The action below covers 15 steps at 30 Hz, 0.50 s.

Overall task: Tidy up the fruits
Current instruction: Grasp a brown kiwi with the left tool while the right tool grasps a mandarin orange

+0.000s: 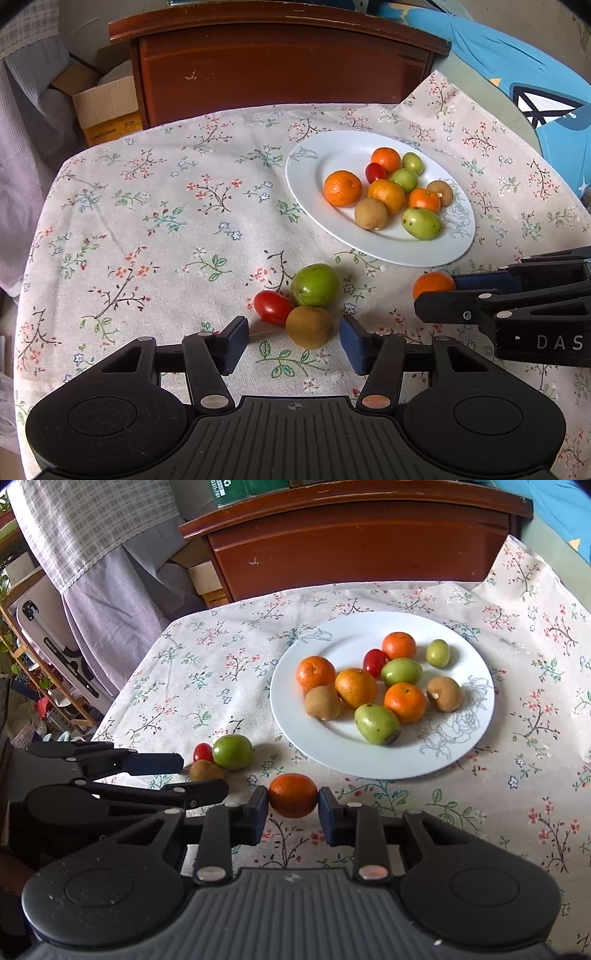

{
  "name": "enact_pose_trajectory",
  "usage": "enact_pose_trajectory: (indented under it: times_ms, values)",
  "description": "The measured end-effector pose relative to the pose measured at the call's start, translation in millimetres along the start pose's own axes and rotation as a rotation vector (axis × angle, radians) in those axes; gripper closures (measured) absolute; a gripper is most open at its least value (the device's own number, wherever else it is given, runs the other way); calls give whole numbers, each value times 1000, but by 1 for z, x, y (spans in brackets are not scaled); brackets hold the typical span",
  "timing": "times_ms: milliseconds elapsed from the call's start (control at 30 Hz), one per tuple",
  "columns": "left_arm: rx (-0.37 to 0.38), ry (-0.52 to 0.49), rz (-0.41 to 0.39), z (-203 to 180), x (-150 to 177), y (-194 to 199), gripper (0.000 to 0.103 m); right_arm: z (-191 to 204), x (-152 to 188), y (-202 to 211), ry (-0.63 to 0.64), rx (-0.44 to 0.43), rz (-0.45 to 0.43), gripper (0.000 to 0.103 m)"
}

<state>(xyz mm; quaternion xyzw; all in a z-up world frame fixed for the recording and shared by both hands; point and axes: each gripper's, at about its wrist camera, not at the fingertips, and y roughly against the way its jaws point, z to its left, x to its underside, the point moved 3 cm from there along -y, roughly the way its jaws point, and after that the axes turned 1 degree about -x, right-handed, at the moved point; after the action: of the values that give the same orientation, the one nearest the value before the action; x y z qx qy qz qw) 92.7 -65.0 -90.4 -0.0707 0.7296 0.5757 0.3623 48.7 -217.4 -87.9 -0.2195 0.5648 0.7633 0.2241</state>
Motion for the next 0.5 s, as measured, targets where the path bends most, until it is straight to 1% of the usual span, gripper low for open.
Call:
enact_pose_trajectory:
  times_ms: [67,133,167,233,300,400,500]
  values:
    - [-7,-5,1,-1,0,-2,50,-1,0,0,-5,3,-1,74]
    - [-14,-14,-4,-3,0,-3,56,-1,0,0,-7,6,-1,74]
    - [-17,-17,-6,-3,0,-4,62,-1,0,0,-8,8,-1,74]
    - [-12,-13,-11,-3,-1,-3,65,-1,0,0,-13,6,2,74]
    - [-5,-17,-17,-5,-1,-3,72,-2,0,0,-22,4,5,74]
    - [2,-29,-22,-7,0,-2,78,-3,0,-1,-33,4,7,74]
    - [18,-10,-24,-7,0,2,78,-3,-1,0,-40,-1,6,74]
